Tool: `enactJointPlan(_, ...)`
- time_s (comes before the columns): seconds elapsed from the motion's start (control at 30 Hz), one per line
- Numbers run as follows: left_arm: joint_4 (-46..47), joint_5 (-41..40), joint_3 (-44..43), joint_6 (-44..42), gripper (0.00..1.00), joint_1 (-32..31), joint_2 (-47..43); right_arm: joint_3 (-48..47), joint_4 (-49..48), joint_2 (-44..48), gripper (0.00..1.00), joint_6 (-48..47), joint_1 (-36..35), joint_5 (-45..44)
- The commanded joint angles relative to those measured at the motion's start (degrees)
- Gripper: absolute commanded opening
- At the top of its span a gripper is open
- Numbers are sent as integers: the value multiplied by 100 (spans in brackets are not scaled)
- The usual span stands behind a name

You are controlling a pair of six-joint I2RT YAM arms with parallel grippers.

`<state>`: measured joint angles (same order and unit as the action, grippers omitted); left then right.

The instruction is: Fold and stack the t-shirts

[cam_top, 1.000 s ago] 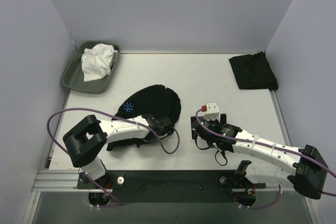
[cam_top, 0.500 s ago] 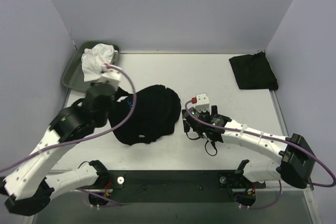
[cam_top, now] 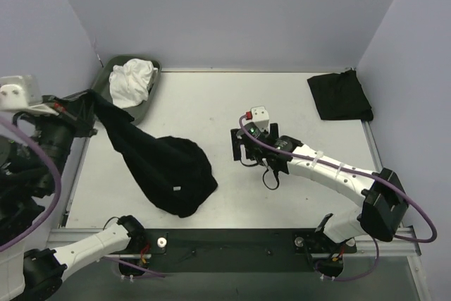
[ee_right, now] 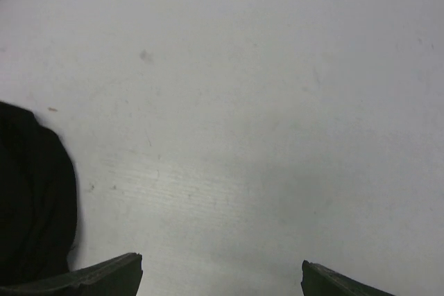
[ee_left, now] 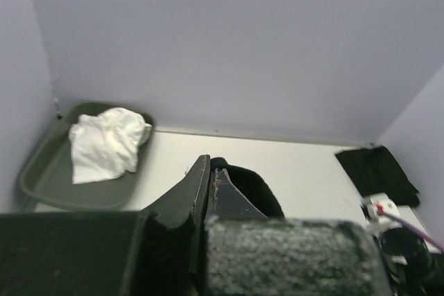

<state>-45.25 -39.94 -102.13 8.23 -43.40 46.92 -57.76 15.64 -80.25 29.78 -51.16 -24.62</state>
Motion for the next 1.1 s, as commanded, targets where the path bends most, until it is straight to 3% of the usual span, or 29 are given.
enactJointPlan(0.0, 350, 1357, 350, 740, 0, 7, 599, -718, -429, -208, 100, -306, 456, 1296)
enactJointPlan(0.17, 843, 1840, 563, 978, 0, 24, 1073, -1668, -140, -852, 100, -420, 387, 1891)
enactJointPlan(0.33, 1290, 2350, 177, 944, 0, 33, 2020, -1265, -237, -528, 100, -315, 448, 1549)
enactJointPlan(0.5, 1543, 3920, -1849, 1170, 0, 129, 3752, -73, -281, 603, 100, -122, 519, 583)
enactJointPlan(0.57, 2001, 5413, -2501, 1469, 0, 130, 4657, 290, -272, 1061, 100, 45, 519, 161)
enactJointPlan(0.6, 2168, 5792, -3514, 1915, 0, 104, 5060, 500, -246, 1568, 100, 124, 528, -310)
enactJointPlan(0.63, 2283, 6657, -4247, 2189, 0, 95, 5943, 824, -202, 1835, 100, 246, 528, -559)
enactJointPlan(0.7, 2886, 7122, -6001, 3247, 0, 86, 6835, 1099, 17, 2623, 100, 326, 563, -1207)
enactJointPlan(0.73, 3456, 7367, -6081, 3716, 0, 121, 7362, 1274, 96, 2863, 100, 370, 545, -1368)
enactJointPlan(0.8, 5331, 7589, -5628, 4996, 0, 165, 7429, 1398, 316, 3538, 100, 459, 545, -1676)
enactJointPlan(0.83, 5804, 7580, -5121, 5256, 0, 156, 7350, 1512, 360, 3742, 99, 485, 537, -1738)
enactJointPlan(0.9, 6517, 7580, -4940, 5713, 0, 69, 7367, 1618, 405, 4207, 99, 494, 519, -1792)
enactJointPlan(1.07, 7047, 8325, -5256, 6375, 0, -615, 7675, 1759, 387, 4351, 99, 502, 510, -1845)
